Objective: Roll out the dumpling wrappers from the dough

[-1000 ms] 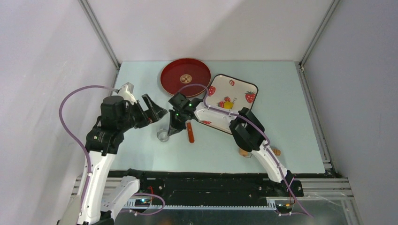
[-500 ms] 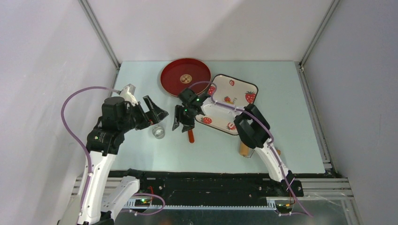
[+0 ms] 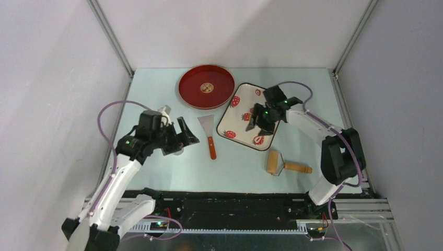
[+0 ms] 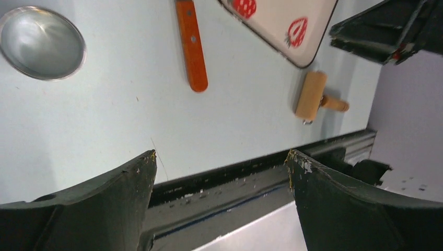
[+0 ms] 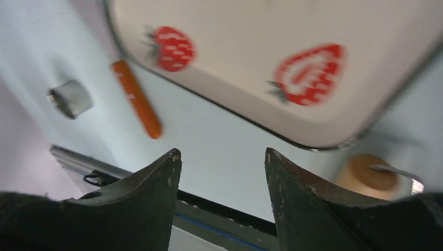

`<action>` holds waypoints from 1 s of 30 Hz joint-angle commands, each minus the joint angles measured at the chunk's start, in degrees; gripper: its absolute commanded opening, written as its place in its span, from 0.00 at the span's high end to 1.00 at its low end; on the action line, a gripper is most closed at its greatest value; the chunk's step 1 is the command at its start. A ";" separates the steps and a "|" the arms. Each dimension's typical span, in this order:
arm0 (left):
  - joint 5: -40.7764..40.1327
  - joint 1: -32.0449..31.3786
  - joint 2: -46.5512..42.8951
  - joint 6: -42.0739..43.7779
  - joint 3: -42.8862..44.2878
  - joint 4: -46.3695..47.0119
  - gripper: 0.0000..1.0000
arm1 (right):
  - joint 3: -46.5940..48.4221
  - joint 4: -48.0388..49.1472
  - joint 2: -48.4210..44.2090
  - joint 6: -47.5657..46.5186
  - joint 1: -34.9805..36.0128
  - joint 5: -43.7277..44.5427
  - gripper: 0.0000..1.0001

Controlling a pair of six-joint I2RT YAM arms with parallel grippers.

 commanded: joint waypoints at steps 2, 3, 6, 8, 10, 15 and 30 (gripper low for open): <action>-4.33 -8.56 7.26 -6.00 0.78 1.03 0.02 | -9.04 -5.36 -8.57 -7.09 -8.09 1.72 0.35; -4.66 -9.58 8.54 -6.58 1.23 1.89 0.02 | -11.11 -5.62 -9.72 -7.58 -9.19 1.51 0.35; -4.62 -14.65 15.74 -10.08 2.78 6.31 0.04 | -15.58 -6.04 -15.17 -9.55 -15.09 0.08 0.36; -3.88 -17.57 20.09 -12.69 3.76 10.55 0.08 | -19.51 -6.32 -18.09 -10.61 -18.60 -1.58 0.36; -2.86 -20.11 24.71 -15.92 4.73 15.57 0.09 | -22.05 -6.52 -20.57 -11.55 -22.03 -2.91 0.36; -1.99 -24.16 36.50 -24.42 6.20 26.85 0.26 | -25.82 -7.52 -25.07 -13.13 -28.40 -5.70 0.38; -6.08 -24.59 52.40 -41.17 -1.01 59.25 0.50 | -31.62 -8.04 -30.67 -12.14 -29.65 -7.19 0.38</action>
